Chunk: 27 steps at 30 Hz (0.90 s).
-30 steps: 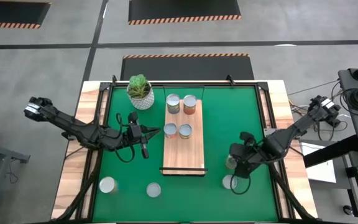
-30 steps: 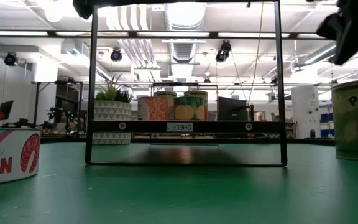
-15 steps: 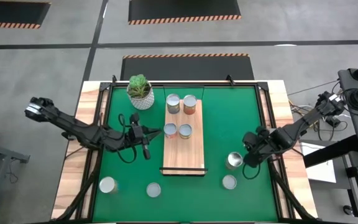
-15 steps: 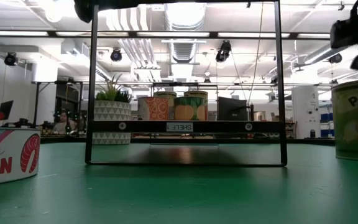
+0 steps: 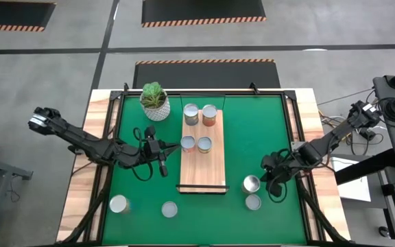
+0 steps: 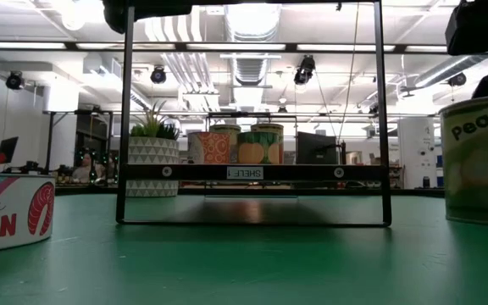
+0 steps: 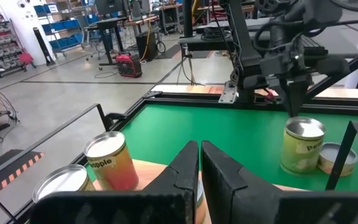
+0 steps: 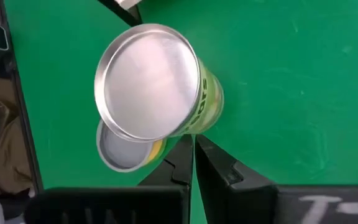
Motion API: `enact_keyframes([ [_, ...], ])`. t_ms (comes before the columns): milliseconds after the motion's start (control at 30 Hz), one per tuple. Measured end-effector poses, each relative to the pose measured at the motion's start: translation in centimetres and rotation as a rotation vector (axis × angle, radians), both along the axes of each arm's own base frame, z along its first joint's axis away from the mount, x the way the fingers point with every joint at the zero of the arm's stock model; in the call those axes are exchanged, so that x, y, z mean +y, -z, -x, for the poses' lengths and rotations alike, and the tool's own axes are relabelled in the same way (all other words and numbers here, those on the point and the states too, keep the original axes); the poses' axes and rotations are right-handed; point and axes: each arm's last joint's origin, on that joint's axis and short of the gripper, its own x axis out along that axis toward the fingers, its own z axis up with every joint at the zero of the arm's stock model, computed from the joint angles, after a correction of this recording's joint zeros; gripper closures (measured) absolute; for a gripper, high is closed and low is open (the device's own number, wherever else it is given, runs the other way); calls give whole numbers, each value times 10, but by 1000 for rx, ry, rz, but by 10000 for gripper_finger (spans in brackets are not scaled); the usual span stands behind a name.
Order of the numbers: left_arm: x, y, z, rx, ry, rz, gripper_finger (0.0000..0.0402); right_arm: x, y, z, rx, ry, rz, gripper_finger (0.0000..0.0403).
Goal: Pick and place cans onto a shelf
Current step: Put the canned pears on the shelf
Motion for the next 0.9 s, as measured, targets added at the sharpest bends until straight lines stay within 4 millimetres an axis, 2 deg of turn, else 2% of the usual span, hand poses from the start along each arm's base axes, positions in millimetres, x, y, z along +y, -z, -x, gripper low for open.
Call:
enact_keyframes([
  [267, 0, -1, 0, -9, 0, 3, 402, 6, 5, -9, -9, -22, 0, 394],
  [433, 0, -1, 0, -10, 0, 5, 402, 16, 7, -20, -52, -119, -51, 394],
  [600, 0, -1, 0, -14, -1, 14, 402, 18, 7, -22, -48, -146, -43, 394],
  [700, 0, -1, 0, -14, -1, 14, 402, 17, 2, -23, -91, -172, -5, 394],
  [900, 0, -1, 0, -14, -2, 14, 402, 14, -2, -27, -192, -245, 199, 394],
])
